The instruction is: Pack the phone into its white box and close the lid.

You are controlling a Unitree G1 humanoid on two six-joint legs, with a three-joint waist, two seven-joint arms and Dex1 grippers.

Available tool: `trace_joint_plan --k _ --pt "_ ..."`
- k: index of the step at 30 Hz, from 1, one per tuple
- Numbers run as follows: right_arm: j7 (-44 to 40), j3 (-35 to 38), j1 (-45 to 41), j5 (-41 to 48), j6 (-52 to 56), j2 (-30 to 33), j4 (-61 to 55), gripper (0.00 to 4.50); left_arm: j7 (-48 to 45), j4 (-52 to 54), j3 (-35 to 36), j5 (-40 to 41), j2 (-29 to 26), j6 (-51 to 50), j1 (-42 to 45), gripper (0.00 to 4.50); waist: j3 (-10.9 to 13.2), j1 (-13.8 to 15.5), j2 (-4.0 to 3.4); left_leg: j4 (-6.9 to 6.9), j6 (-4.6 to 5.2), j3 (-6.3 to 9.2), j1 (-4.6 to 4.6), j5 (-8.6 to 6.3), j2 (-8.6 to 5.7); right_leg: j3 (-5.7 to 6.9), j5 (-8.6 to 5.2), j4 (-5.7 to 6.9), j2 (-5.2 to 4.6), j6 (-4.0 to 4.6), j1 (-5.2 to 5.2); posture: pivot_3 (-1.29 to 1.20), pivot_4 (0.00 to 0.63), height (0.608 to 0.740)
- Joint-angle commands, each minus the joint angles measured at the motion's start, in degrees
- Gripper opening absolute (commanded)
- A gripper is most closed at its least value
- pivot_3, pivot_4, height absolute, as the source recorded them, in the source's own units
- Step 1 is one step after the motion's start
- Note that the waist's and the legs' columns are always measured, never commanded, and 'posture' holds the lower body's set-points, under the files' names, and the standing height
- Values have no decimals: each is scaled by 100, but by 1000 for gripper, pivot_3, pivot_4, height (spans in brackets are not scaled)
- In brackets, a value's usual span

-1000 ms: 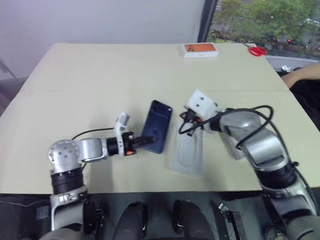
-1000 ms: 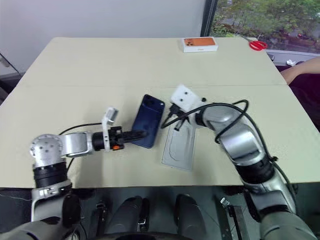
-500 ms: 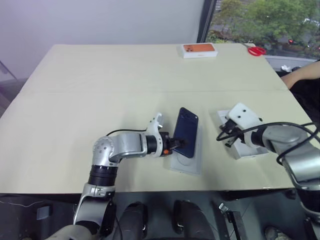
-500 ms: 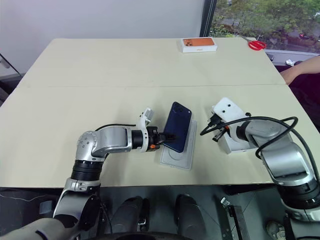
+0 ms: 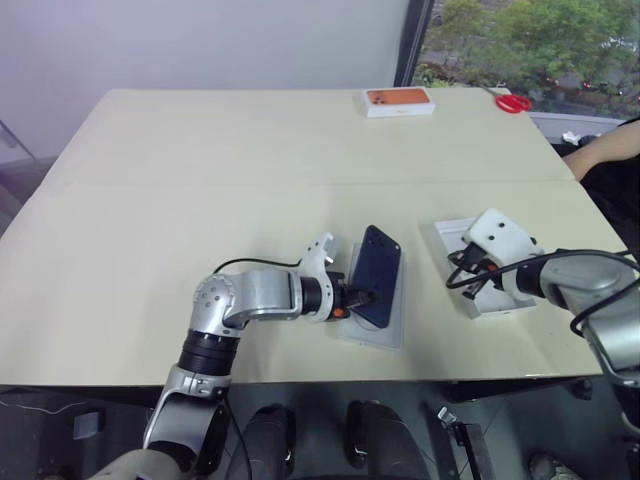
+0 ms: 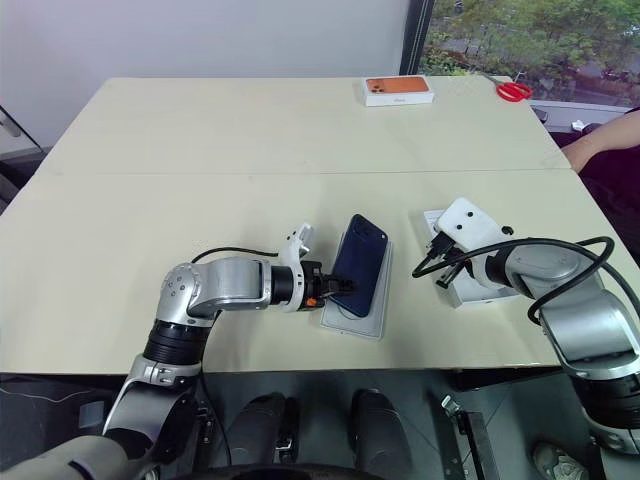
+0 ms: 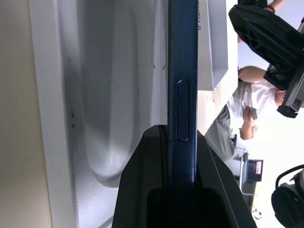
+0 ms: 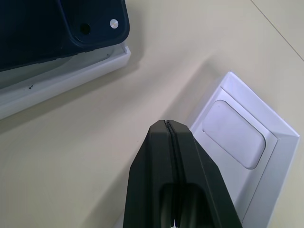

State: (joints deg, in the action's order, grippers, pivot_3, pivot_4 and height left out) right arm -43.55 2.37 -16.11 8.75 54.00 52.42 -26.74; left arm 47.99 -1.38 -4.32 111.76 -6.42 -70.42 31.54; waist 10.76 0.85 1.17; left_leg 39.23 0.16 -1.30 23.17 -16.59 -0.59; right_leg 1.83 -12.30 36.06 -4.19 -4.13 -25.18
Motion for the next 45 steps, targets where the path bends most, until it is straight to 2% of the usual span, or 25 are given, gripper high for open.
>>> trace_joint_plan --k 1,3,8,17,20,21,25,27,29,34,38,42,45 --pt "34 103 -58 15 -163 105 -19 0 -62 290 -30 124 -28 55 -6 1020 0 -5 0 0 -1 0 0 1 0 0 0 0 0 0 0 0 150 740" --pt "46 54 -127 8 -191 83 30 0 -129 288 -66 124 -75 8 7 1808 0 -1 0 0 -2 0 -1 1 0 0 0 0 1 0 0 0 150 740" --pt "48 -9 -212 14 -259 83 93 0 -592 379 -76 124 -326 -158 35 4376 0 -3 0 0 -3 0 -1 1 1 -1 0 -1 2 1 2 0 150 740" --pt "79 -125 -356 5 -349 37 185 0 -2930 840 -265 124 -2324 -692 386 4449 0 -6 -1 -2 -7 -1 -7 4 16 -1 -12 1 20 20 3 0 150 740" --pt "96 -165 -388 9 -389 -3 180 0 -3492 1042 -136 124 -3013 -714 459 4449 1 -9 0 -2 -7 -1 -5 4 14 -2 -13 -5 16 21 5 0 150 740" --pt "98 -178 -395 10 -420 -14 179 0 -3713 1132 -44 -97 -3206 -742 470 4449 1 -11 0 -2 -7 -2 -4 4 14 -4 -13 -5 16 21 4 0 150 740" --pt "84 -236 -443 45 -512 -74 132 0 -5050 1462 51 -2173 -3794 -303 500 4449 1 -12 0 -2 -7 -5 -5 4 14 -1 -14 -6 23 22 4 0 150 740" --pt "69 -353 -524 118 -512 -195 -22 0 -6175 1598 -94 -4161 -4147 1429 285 4449 1 -18 -1 -3 -7 -10 -6 3 14 -3 -15 -8 28 24 3 0 150 740" --pt "29 -460 -577 214 -456 -299 -155 0 -6989 1572 -224 -5364 -4329 2467 49 4449 2 -26 -2 -7 -7 -18 -6 3 18 -8 -14 -19 41 27 2 0 150 740" --pt "59 -661 -644 400 -181 -513 -375 0 -8415 1421 -497 -6979 -4429 3881 -627 4449 2 -10 -4 -13 -6 -21 1 2 40 -9 -15 -35 43 27 -3 0 150 740" --pt "25 -774 -587 598 -34 -639 -702 0 -9047 1423 -445 -7325 -4289 4097 -958 4449 3 -4 -4 -7 1 -21 12 -2 40 -8 -12 -48 38 29 -4 0 150 740" --pt "-426 -736 -23 1096 -137 -403 -1592 0 -9615 1669 -667 -7802 -4290 4316 -1232 4449 2 -4 -4 -7 11 -18 14 -7 40 -7 -11 -50 36 27 -4 0 150 740" --pt "-402 -772 176 1221 -68 -343 -1839 0 -9972 1803 -741 -8025 -4248 4453 -1367 4449 3 -12 -4 -8 17 -16 15 -11 41 -6 -8 -53 36 20 -4 0 150 740"
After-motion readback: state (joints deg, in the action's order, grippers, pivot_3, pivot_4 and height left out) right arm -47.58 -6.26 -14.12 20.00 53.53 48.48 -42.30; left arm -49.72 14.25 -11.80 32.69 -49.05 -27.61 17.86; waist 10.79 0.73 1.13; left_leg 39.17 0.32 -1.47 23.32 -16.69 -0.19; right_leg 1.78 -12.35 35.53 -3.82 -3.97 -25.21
